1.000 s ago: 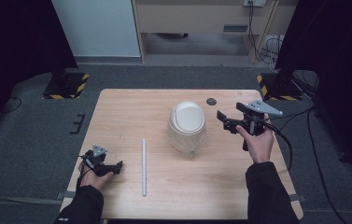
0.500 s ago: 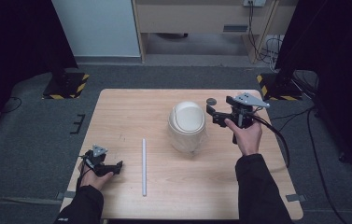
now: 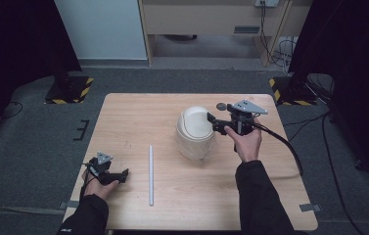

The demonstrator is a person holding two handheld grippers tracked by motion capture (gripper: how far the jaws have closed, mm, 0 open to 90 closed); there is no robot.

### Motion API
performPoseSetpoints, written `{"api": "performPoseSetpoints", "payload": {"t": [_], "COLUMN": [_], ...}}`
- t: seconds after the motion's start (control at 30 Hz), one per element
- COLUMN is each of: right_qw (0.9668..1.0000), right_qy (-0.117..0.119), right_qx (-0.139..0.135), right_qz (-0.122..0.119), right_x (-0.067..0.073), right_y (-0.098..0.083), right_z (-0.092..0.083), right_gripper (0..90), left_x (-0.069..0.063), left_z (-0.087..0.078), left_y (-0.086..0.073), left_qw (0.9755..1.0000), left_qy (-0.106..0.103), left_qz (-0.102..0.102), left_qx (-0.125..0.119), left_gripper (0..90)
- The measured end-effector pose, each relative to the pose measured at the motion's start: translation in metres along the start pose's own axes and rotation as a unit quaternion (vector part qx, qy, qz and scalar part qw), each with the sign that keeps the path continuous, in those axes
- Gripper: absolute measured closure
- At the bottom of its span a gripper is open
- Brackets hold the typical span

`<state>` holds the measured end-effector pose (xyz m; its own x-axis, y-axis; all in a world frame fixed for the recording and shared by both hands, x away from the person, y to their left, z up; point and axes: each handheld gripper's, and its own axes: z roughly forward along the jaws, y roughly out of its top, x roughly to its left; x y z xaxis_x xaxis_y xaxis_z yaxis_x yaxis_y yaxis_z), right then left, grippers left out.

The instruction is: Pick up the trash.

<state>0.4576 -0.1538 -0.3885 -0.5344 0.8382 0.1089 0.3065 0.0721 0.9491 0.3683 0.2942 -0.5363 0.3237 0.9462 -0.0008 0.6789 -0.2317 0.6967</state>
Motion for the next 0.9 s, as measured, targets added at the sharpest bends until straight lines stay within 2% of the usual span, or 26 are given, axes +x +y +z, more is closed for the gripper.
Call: {"api": "performPoseSetpoints", "payload": {"t": [0.1, 0.47, 0.9], "right_qw": [0.9999, 0.9997, 0.9976], "right_qy": [0.003, 0.002, -0.001], "right_qx": [0.009, 0.026, 0.068], "right_qz": [-0.003, -0.001, -0.012], "right_x": [0.005, 0.007, 0.010], "right_y": [-0.007, -0.021, -0.032], "right_z": [0.006, 0.014, 0.023], "right_gripper": [11.9, 12.7, 13.3], "left_x": [0.000, 0.000, 0.000], "left_z": [0.000, 0.000, 0.000], "left_y": [0.000, 0.000, 0.000], "left_qw": [1.0000, 1.0000, 1.0000], "left_qy": [0.000, 0.000, 0.000], "left_qz": [0.000, 0.000, 0.000], "left_qx": [0.000, 0.000, 0.000], "left_gripper": [0.0, 0.0, 0.0]}}
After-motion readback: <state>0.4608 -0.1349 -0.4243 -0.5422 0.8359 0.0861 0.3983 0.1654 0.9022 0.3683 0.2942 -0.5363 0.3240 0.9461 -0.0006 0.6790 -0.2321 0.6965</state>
